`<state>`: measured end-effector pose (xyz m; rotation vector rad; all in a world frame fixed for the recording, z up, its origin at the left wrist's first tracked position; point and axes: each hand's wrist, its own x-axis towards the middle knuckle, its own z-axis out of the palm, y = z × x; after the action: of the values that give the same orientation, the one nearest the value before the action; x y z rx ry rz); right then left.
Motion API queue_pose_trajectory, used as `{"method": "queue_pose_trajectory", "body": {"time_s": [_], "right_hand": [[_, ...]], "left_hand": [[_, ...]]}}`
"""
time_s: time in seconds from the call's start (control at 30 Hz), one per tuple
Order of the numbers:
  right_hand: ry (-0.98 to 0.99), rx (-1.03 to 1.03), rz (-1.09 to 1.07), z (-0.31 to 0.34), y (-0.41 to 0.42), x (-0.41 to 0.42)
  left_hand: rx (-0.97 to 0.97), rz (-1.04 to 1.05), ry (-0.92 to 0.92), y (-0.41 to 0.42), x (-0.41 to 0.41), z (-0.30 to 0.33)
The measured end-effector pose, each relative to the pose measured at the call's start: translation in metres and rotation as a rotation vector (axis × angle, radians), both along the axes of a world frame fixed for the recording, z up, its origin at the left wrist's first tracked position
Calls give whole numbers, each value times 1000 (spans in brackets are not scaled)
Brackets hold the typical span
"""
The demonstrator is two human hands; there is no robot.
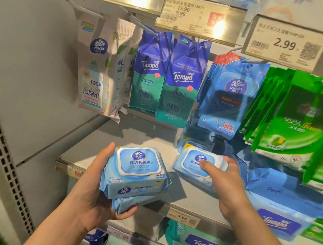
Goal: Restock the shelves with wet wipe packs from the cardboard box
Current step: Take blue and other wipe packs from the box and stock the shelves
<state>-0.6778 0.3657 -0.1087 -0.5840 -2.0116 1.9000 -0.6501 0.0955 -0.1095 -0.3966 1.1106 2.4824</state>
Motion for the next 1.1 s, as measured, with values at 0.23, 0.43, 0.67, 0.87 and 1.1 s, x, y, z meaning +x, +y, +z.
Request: {"method": "queue_pose_trajectory", "body": {"time_s": [0.23, 0.43, 0.67, 0.87, 1.1], "right_hand": [[-9, 458, 90, -29, 3, -25], [-25, 723, 143, -40, 16, -45], [-79, 933, 134, -46, 23, -71], [-88, 988, 90, -50, 29, -82], [-167, 1039, 43, -47, 24, -86]], "left_hand": [[12, -15, 14, 5, 0, 4], [22, 1, -14, 6, -2, 2], [7, -12, -15, 8, -4, 0], [-14, -18, -19, 8, -5, -1], [-17, -42, -2, 8, -4, 3]]}}
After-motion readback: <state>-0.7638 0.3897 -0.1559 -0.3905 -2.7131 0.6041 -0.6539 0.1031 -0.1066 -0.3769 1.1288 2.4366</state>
